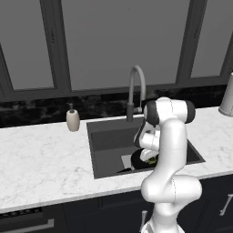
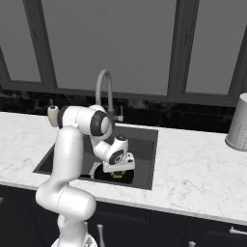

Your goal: Pick the pan and sponge and place them into the sink. Then turn on the water.

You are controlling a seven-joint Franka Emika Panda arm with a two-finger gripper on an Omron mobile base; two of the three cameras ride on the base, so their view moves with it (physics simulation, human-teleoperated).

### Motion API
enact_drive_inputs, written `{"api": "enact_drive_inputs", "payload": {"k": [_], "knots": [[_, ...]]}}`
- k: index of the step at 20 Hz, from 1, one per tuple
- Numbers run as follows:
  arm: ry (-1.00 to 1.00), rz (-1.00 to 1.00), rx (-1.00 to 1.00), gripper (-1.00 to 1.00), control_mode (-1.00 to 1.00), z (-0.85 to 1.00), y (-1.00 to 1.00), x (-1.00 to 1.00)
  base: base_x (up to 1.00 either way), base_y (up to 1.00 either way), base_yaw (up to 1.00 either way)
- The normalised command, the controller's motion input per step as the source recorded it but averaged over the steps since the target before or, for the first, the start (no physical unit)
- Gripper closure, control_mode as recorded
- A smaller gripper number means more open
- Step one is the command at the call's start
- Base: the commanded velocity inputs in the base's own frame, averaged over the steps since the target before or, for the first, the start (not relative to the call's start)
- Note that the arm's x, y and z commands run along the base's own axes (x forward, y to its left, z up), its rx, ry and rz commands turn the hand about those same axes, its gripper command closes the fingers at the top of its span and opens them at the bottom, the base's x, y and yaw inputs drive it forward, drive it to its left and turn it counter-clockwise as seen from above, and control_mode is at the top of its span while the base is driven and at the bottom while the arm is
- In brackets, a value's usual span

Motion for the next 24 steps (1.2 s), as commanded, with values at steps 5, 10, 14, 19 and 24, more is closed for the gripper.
{"api": "enact_drive_inputs", "payload": {"k": [5,10,14,19,24], "knots": [[0.00,0.00,0.00,-1.00,-1.00,0.00,0.00,0.00,0.00,0.00,0.00],[0.00,0.00,0.02,-1.00,-1.00,0.09,0.00,0.00,0.00,0.00,0.00],[-0.01,-0.05,0.04,-1.00,-1.00,0.57,-0.02,-0.05,0.00,0.00,0.00],[0.00,-0.07,0.08,-1.00,-1.00,0.83,-0.10,-0.08,0.00,0.00,0.00],[0.00,-0.12,0.08,-1.00,-1.00,0.87,-0.25,-0.16,0.00,0.00,0.00]]}}
